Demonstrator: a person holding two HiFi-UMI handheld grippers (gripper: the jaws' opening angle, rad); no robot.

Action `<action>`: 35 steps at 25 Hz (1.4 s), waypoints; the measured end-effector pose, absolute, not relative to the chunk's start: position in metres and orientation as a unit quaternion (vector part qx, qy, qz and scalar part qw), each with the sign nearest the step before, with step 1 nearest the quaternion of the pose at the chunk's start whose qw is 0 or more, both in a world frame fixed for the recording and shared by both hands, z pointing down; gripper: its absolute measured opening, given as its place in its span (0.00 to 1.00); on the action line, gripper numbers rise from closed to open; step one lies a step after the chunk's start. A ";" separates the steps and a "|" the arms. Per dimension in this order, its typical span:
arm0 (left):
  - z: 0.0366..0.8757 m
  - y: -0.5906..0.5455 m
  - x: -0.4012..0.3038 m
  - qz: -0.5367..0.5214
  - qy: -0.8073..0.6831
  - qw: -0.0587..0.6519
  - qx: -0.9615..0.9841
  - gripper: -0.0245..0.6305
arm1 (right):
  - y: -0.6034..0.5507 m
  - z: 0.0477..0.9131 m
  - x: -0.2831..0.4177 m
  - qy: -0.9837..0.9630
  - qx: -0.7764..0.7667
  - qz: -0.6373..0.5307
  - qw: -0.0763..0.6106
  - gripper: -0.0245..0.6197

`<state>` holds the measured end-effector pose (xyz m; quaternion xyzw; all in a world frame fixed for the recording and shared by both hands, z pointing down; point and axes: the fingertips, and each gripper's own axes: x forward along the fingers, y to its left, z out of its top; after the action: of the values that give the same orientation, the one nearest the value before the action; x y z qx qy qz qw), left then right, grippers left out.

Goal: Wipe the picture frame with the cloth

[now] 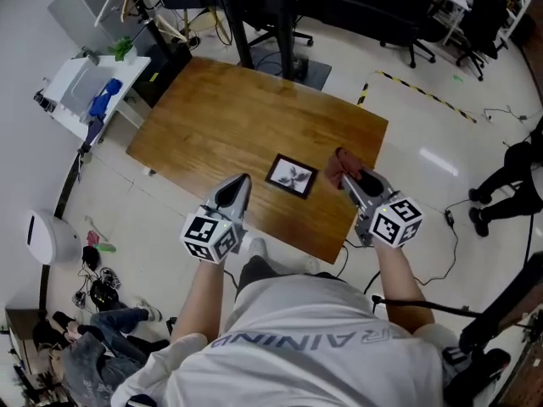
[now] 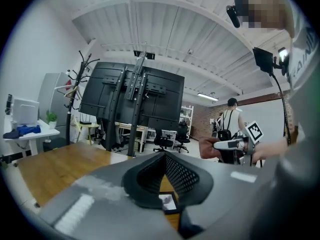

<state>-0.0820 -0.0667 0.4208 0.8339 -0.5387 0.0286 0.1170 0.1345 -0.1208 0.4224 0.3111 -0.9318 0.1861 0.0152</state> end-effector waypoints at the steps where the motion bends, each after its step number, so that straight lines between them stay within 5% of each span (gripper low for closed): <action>1: 0.423 -0.078 -0.084 0.031 -0.529 0.119 0.840 0.04 | -0.126 0.424 0.136 -0.928 0.322 0.188 0.015 0.21; 14: 0.446 -0.194 -0.102 0.070 -0.386 0.130 0.911 0.04 | -0.159 0.438 0.120 -0.850 0.476 0.223 -0.031 0.21; 35: 0.646 -0.143 -0.060 0.240 -0.296 0.240 0.893 0.04 | -0.165 0.521 0.073 -0.826 0.468 0.314 0.003 0.21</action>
<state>-0.0601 -0.1425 0.6459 0.8929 -0.2957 0.2400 0.2402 0.0730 -0.1652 0.5215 0.4678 -0.8260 0.3144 0.0031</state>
